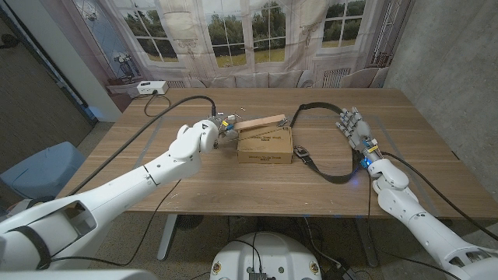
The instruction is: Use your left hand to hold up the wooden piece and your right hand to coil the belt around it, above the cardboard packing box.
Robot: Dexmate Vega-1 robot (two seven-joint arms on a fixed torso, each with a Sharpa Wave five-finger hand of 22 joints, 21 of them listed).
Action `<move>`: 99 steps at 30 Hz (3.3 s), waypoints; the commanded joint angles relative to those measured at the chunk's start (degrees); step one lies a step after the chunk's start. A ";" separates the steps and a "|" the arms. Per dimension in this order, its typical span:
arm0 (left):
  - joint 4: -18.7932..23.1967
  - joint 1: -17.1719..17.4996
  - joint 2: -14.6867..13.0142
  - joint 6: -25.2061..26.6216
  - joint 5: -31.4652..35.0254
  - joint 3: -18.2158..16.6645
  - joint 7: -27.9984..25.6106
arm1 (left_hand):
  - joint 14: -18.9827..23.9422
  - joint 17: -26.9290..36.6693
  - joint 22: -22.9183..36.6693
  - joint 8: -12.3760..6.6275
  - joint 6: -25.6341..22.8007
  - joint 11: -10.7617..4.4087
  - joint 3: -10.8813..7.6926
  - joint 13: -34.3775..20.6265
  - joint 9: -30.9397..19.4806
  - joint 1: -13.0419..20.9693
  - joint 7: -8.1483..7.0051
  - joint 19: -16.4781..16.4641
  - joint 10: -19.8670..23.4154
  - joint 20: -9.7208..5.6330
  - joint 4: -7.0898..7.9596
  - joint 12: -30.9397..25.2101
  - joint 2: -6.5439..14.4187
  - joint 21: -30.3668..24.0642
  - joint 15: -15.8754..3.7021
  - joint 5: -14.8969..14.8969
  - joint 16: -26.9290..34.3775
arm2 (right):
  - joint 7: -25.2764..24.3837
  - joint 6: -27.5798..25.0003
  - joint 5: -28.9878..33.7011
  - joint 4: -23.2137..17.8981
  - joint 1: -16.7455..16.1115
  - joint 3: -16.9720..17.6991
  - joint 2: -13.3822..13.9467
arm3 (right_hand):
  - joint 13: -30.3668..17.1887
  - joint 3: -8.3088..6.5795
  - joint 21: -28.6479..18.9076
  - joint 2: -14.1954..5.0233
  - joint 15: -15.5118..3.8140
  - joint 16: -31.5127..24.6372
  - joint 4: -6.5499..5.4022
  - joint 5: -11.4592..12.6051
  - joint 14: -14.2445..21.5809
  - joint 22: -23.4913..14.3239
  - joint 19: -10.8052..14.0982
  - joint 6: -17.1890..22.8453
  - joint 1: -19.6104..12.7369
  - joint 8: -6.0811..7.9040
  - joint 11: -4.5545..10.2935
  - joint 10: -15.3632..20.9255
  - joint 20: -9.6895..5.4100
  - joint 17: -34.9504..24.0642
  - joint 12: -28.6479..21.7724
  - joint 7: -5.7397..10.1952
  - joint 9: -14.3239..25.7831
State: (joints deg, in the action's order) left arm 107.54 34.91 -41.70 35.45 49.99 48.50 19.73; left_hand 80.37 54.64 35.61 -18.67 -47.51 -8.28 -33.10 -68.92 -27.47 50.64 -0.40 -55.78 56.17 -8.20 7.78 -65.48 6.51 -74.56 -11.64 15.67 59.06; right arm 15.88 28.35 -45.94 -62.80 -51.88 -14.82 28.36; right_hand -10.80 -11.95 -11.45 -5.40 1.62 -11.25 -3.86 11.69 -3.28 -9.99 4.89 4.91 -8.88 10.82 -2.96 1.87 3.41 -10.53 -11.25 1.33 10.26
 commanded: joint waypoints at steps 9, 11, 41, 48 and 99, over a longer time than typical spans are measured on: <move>2.05 0.21 -0.92 1.84 10.49 -0.53 -3.28 | 0.04 2.42 0.14 -3.15 -2.89 -0.42 -1.10 -2.34 -4.39 -1.94 2.53 0.47 -0.98 -2.04 1.12 -6.48 -0.16 -2.13 0.39 2.00 2.64 | -11.34 -3.77 11.22 -7.29 0.13 -2.81 5.51 | -0.19 -2.42 -0.61 -0.86 2.94 -0.71 3.63 0.06 3.16 -0.28 1.97 2.55 -4.68 0.78 -1.17 2.49 1.52 -0.05 -0.75 0.05 0.16; 2.14 0.44 -0.93 1.84 11.17 -0.91 -3.47 | -0.12 2.35 0.08 -3.40 -2.88 -0.39 -1.17 -2.33 -4.72 -2.04 2.58 0.54 -1.02 -1.97 1.14 -7.01 -0.19 -2.28 0.41 2.11 2.61 | -13.58 -6.08 13.58 -9.80 0.04 -3.42 7.24 | -0.26 -3.30 -0.65 -1.28 3.81 -1.16 4.91 -0.24 4.87 -0.37 2.19 3.91 -6.43 1.08 -1.14 3.03 2.66 -0.15 -0.79 -0.18 0.21; 2.71 11.01 2.01 1.32 10.33 -10.35 -33.80 | -0.41 1.58 -1.70 -6.47 -2.19 -0.89 -2.30 -2.18 -8.41 -3.45 2.14 1.54 -3.17 -2.11 1.17 -14.43 -0.42 -4.27 0.41 3.48 3.07 | -14.61 -33.41 33.94 -30.18 8.06 -13.71 21.44 | -0.54 -6.71 -1.52 -4.89 1.94 -3.08 6.51 -1.17 10.02 -0.67 4.88 9.82 -10.43 1.78 -0.89 8.42 2.18 -1.44 -1.90 -0.72 0.38; 3.36 12.63 2.17 0.19 7.50 -11.79 -38.92 | -0.26 1.69 -2.07 -6.78 -2.11 -0.99 -2.55 -2.18 -8.46 -3.75 2.17 1.63 -3.81 -2.18 1.17 -15.85 -0.39 -4.80 0.42 3.61 3.44 | -13.31 -39.22 39.35 -34.20 10.49 -16.73 22.45 | -0.55 -6.94 -1.56 -4.95 1.68 -3.18 6.51 -1.22 10.20 -0.68 5.03 10.03 -10.65 1.71 -0.84 8.71 2.08 -1.55 -1.90 -0.69 0.39; 9.76 21.03 -2.42 -5.32 -0.42 -18.39 -49.50 | -0.25 1.94 -4.15 -9.23 -1.67 -1.31 -4.19 -2.06 -8.49 -5.27 2.20 2.49 -5.66 -2.67 0.94 -23.51 -0.14 -8.26 0.40 3.50 5.26 | -14.74 -77.07 79.57 -35.76 26.17 -42.26 6.34 | -2.27 -0.63 -6.85 4.49 -3.11 -12.43 9.16 0.25 32.01 -1.13 22.27 26.98 -9.12 4.16 -3.19 26.95 4.47 -5.53 -6.35 -4.08 0.91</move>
State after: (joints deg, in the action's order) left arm 116.25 54.54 -43.07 31.22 50.42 31.46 -28.61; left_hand 80.16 56.49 31.58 -27.57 -47.37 -8.80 -36.81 -70.79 -35.82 45.82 -0.07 -53.38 51.46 -7.48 8.74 -88.64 6.06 -82.48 -11.24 18.98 64.12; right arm 0.00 -44.98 28.18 -102.15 -29.66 -51.45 38.41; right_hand -12.80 -12.64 -17.80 -1.63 -1.45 -23.15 4.78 11.31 27.85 -10.81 26.44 30.92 -17.73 14.63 -6.03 28.08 7.87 -15.75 -17.02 -2.64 11.07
